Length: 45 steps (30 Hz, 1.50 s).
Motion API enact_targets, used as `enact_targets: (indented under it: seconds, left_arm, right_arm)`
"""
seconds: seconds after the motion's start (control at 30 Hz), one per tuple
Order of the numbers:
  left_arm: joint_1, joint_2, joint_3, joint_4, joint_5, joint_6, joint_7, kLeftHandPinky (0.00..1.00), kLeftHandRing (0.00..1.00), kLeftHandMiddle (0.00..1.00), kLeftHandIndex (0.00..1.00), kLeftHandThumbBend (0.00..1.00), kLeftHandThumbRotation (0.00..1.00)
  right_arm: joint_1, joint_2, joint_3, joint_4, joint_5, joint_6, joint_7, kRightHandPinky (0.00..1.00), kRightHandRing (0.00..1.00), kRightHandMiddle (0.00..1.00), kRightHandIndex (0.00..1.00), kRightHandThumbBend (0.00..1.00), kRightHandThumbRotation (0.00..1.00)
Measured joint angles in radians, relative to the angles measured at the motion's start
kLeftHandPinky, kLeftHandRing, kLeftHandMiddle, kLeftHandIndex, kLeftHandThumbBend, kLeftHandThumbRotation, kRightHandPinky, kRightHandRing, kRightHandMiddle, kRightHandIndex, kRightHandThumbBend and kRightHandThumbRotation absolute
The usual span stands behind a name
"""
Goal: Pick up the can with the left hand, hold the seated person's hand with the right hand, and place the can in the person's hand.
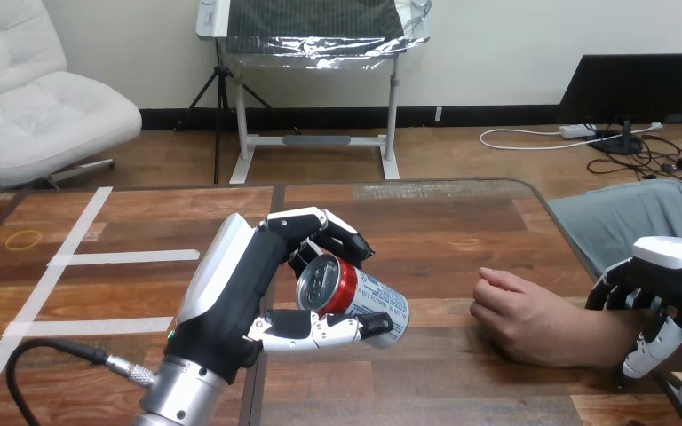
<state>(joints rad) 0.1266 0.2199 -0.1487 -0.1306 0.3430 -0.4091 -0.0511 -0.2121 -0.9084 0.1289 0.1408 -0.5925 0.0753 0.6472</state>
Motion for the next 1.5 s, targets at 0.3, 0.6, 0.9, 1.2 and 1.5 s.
enact_targets:
  seconds: [0.3, 0.6, 0.9, 1.2, 1.5]
  left_arm:
    - [-0.045, -0.001, 0.000, 0.038, 0.010, 0.000, 0.008, 0.32, 0.38, 0.46, 0.51, 0.58, 0.00]
    - [-0.122, -0.009, 0.001, 0.111, 0.023, 0.008, 0.036, 0.30, 0.36, 0.45, 0.50, 0.60, 0.00]
    - [-0.208, -0.028, 0.001, 0.199, 0.042, 0.033, 0.084, 0.30, 0.35, 0.45, 0.50, 0.61, 0.00]
    - [-0.290, -0.050, 0.001, 0.276, 0.078, 0.063, 0.128, 0.30, 0.36, 0.45, 0.50, 0.60, 0.00]
    - [-0.367, -0.068, 0.001, 0.358, 0.102, 0.075, 0.161, 0.31, 0.37, 0.45, 0.50, 0.59, 0.00]
  right_arm:
    - [0.000, 0.002, 0.000, 0.002, -0.001, 0.004, 0.000, 0.66, 0.75, 0.80, 0.77, 0.72, 0.00]
    - [0.000, 0.005, 0.000, 0.002, -0.001, 0.009, 0.000, 0.67, 0.76, 0.80, 0.77, 0.72, 0.00]
    - [0.000, 0.006, 0.000, 0.003, -0.001, 0.011, 0.000, 0.68, 0.76, 0.80, 0.78, 0.72, 0.00]
    - [0.000, 0.006, 0.000, 0.003, -0.001, 0.014, 0.000, 0.67, 0.76, 0.80, 0.78, 0.72, 0.00]
    - [0.000, 0.006, 0.000, 0.003, -0.003, 0.022, 0.000, 0.67, 0.75, 0.80, 0.78, 0.72, 0.00]
